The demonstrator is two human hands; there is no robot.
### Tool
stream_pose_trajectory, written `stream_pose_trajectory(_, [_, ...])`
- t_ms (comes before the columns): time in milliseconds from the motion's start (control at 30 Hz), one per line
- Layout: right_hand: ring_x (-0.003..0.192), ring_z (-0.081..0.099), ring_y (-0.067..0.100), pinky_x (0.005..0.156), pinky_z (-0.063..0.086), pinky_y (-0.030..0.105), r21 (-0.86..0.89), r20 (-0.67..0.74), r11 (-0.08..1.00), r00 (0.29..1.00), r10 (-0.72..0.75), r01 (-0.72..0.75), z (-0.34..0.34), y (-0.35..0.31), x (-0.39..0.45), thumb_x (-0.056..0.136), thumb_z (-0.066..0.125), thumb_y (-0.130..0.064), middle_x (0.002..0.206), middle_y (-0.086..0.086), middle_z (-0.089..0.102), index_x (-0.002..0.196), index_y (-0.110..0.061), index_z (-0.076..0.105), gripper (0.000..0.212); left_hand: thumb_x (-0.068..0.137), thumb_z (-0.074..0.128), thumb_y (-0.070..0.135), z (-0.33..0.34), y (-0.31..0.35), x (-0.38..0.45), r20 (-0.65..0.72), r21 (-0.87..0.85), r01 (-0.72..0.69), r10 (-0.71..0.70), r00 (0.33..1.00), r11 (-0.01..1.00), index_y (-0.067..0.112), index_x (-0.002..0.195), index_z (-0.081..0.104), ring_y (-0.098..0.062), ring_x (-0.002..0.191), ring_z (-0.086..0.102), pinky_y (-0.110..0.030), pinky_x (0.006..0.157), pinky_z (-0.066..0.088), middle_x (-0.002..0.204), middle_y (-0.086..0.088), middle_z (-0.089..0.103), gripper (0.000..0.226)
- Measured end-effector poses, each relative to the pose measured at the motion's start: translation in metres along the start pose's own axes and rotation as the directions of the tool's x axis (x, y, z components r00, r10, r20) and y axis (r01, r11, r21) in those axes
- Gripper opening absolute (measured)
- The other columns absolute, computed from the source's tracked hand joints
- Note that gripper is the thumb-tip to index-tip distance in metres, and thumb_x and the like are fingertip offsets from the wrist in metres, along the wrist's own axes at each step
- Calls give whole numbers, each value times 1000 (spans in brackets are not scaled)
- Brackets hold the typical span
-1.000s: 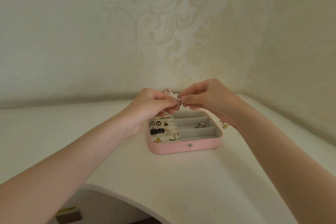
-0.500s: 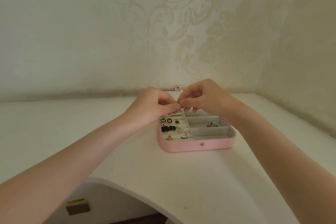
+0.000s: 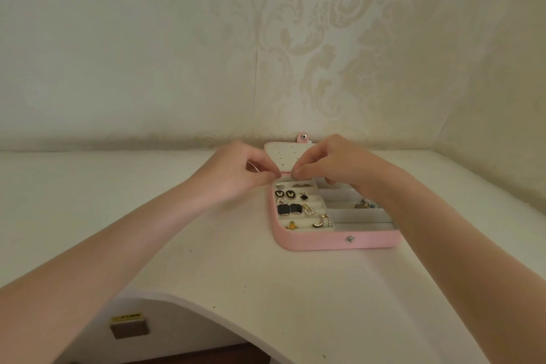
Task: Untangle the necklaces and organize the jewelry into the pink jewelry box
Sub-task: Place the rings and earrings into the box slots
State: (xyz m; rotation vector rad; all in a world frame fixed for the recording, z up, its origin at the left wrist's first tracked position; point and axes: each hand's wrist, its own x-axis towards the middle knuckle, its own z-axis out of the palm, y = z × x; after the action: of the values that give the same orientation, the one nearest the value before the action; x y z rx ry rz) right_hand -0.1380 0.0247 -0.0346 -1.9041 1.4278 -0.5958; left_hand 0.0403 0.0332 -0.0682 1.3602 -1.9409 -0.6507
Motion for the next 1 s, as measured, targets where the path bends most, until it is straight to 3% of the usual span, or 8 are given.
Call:
stream_pose_trajectory(100, [48,46,-7,43,31,5,-57,25,998,1000,17,-16,2,0,4,79,71,-12,45,-19,52,80,-12,73,2,79,71,16,3,-2,4,13,27,0,-1,1000,1000,21,80,74,8,55,52,-9,59,39,66,16,64,6])
stream_pose_trajectory(167, [48,43,-5,45,31,9,-87,24,996,999,31,-29,2,1,6,79,71,-13,40,-21,49,85,-10,74,8,77,72,18,4,-1,7,36,49,6,-8,999,999,24,74,73,5,56,52,-15,63,42,67,13,65,7])
stream_pose_trajectory(267, [54,39,-1,46,32,11,-99,27,995,999,34,-32,3,2,10,79,71,-14,60,-17,43,82,-12,74,5,76,73,19,4,5,9,58,75,21,-25,998,997,28,66,69,-4,64,55,-26,71,46,73,6,68,14])
stream_pose_trajectory(367, [49,45,-2,45,32,10,-155,35,988,999,20,-14,7,2,15,78,72,-17,73,-13,24,77,-15,73,3,77,72,17,2,11,10,97,106,44,-54,994,993,25,69,70,-5,64,53,-26,69,45,69,7,65,12])
stream_pose_trajectory(500, [41,48,-3,43,30,10,-219,23,976,999,23,-17,10,4,19,77,72,-15,62,-23,37,86,-7,74,13,79,70,15,-1,19,14,165,167,81,-109,980,983,23,77,69,-3,61,48,-22,63,38,67,12,57,8])
stream_pose_trajectory(633, [55,50,1,51,35,14,-241,1,971,1000,-7,7,13,4,19,77,72,-16,85,-11,33,84,-10,74,10,79,71,16,-2,21,17,189,176,100,-133,973,979,25,79,69,-3,59,46,-11,45,32,67,13,55,9])
stream_pose_trajectory(867, [55,41,4,40,32,5,-240,-54,971,998,-19,6,15,2,10,81,68,-15,57,-7,48,78,-13,69,3,80,70,14,-1,19,20,197,133,119,-144,970,984,24,76,69,-4,58,46,-7,39,29,66,12,56,11])
stream_pose_trajectory(1000, [55,41,4,40,32,5,-255,-59,967,998,-20,4,15,1,9,80,69,-15,57,-7,47,80,-12,71,3,80,69,13,-1,20,20,204,155,111,-142,969,982,24,77,68,-6,59,46,-9,42,31,69,9,56,11])
